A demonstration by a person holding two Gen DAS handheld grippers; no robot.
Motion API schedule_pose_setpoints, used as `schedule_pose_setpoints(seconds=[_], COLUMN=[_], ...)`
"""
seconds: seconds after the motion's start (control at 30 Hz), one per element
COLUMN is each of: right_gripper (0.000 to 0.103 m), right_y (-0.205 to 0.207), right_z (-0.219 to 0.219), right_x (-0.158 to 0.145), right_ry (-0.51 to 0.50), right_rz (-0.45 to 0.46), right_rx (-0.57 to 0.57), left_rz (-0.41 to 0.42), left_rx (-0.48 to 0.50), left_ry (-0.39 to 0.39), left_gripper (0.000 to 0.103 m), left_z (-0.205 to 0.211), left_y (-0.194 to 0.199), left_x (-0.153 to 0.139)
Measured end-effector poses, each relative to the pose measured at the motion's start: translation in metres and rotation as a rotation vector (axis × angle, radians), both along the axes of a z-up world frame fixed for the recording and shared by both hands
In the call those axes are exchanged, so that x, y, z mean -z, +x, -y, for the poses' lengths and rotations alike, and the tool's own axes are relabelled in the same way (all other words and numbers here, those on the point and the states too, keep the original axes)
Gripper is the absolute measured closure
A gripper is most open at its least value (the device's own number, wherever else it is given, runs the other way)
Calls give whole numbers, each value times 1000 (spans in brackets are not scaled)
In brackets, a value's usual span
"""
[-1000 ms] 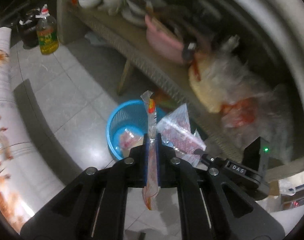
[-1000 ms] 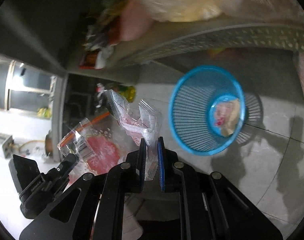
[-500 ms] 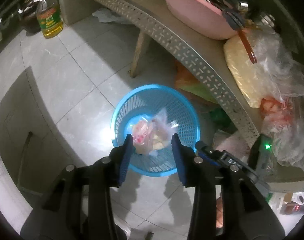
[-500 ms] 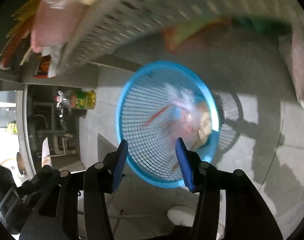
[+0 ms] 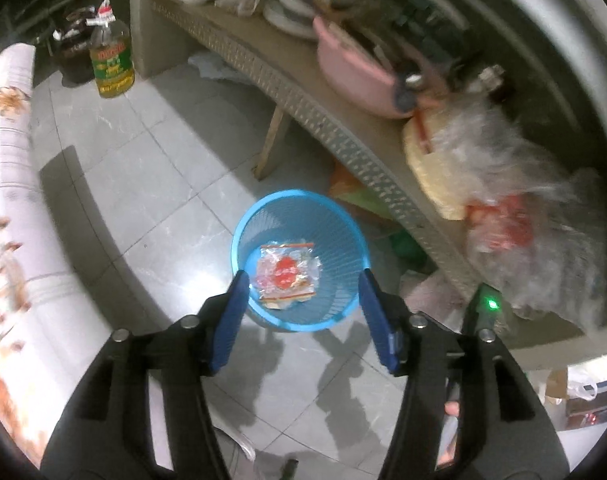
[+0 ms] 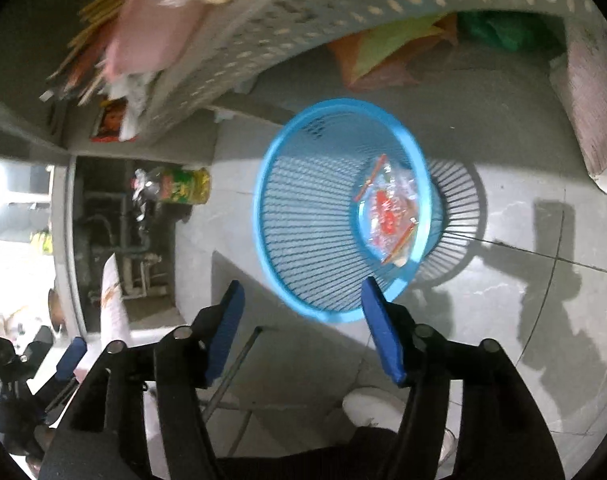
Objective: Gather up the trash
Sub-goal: 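Return both tools to the table and approach the blue-white box and red can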
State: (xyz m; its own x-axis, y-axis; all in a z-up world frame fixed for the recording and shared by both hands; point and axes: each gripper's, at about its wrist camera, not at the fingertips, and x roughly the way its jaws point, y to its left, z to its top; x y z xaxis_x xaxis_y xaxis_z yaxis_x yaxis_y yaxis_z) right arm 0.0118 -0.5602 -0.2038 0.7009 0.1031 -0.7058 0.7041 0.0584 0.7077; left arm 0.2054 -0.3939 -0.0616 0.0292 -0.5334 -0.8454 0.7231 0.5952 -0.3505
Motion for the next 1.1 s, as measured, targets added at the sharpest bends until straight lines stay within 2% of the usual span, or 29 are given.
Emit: schedule_pose_setpoints(seconds=[0.17,0.27,0.53,0.63,0.73,0.8,0.9,1.0,1.1], right_gripper=[38,37,33,33,32,26,21,16,13], right_y=[11,19,50,68,91,109,141,167,194], right_z=[-20,-32,-68,-91,-125,-155,-219,-275,-330], right_x=[-41,-69,-138,-167,-201,-226,-262,-281,-290], right_ry=[-47,-86,-178,-236,-311,-381,-496,-551,-589], right_rz=[58,84,160,186,232,269,344,397,393], right_rx=[-87,-141,-276,-358,-478,-578,-799,-983,-1147], left_rz=[46,70,172,229,273,305,338,324,282], left_rx=[-16,-71,-250,-328,-407,-463,-536,-586,-621], left_ry=[-87,-157,-216,-229,-250,-246,-239,-234,-239], left_gripper=[42,40,37,37,37,37,37,37,39], left_z=[-63,-122,-262,-315,-366,-393,-430,-459,-474], left_y=[-18,-26,-38,-50,-64,-72,-81,-82,-80], left_x=[-40,-61,-78,-85,-89,-89,-85,-76,-63])
